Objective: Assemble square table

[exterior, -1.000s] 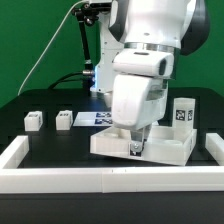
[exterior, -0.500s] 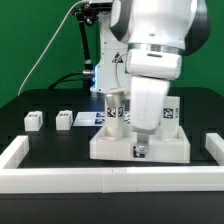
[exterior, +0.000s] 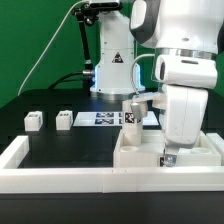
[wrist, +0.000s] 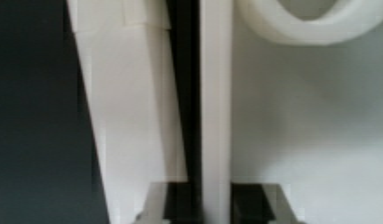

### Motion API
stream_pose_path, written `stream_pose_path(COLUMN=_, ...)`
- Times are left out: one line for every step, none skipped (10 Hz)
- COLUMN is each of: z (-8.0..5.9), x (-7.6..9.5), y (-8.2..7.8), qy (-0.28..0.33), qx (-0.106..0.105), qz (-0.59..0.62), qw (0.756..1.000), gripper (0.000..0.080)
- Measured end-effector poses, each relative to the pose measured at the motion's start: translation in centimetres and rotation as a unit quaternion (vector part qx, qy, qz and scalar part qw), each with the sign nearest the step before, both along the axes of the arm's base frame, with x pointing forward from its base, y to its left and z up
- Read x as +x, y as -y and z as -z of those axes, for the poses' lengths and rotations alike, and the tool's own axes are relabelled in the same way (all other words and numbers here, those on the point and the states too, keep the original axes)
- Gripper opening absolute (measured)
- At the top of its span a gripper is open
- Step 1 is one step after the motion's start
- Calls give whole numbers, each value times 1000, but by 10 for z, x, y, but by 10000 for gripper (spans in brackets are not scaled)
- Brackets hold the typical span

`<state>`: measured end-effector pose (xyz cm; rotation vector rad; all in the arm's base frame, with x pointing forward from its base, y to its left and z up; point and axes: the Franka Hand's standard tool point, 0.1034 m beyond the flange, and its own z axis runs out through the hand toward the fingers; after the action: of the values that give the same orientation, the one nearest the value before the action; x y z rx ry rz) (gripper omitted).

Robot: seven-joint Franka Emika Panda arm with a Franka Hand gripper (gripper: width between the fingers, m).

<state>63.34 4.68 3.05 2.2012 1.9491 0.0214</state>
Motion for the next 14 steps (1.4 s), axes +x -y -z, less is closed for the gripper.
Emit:
stream_pose_path(z=0, x=0, y=1, qy=0, qx=0, qz=1, qw=1000, gripper=67)
stream_pose_path(z=0, x=0, y=1, qy=0, qx=0, qz=1, qw=1000, gripper=67)
stream_pose_path(z=1, x=0, y=1, qy=-2, qx=-1, qz=-4, qw=1000, gripper=67)
stream_pose_path(z=2, x=-1, y=2, qy=-7, qx=-3, qz=-20, qw=1000, gripper=67)
stream_pose_path(z=2, x=-1, y=-2, qy=-7, qx=-1, qz=-25, qw=1000, gripper=67)
stream_pose_path(z=2, x=1, y=-8, qy=-6, qx=-2, qz=-41, qw=999, gripper=67)
stream_pose_path(z=1, x=3, y=-16, qy=-6, qx=-4, qz=-48, qw=999, gripper=67)
stream_pose_path(z=1, x=3, y=-21, qy=-8, qx=-2, qz=-44, qw=999, gripper=67)
stream_pose_path(z=1, x=3, y=-22, qy=-10, qx=-1, qz=-39, qw=999, gripper=67)
stream_pose_path(z=1, x=3, y=-23, qy=-13, qx=-2, qz=-35, qw=999, gripper=67)
stream_pose_path(z=1, x=3, y=-21, qy=-13, qx=-2, qz=-34, qw=999, gripper=67)
stream_pose_path(z=1, x=3, y=-21, qy=-13, qx=-2, qz=-33, qw=999, gripper=67)
stream_pose_path(z=1, x=3, y=-20, qy=-14, qx=-2, qz=-33, qw=999, gripper=183)
stream_pose_path(z=1, x=3, y=-20, qy=-14, qx=-2, qz=-32, qw=999, gripper=183)
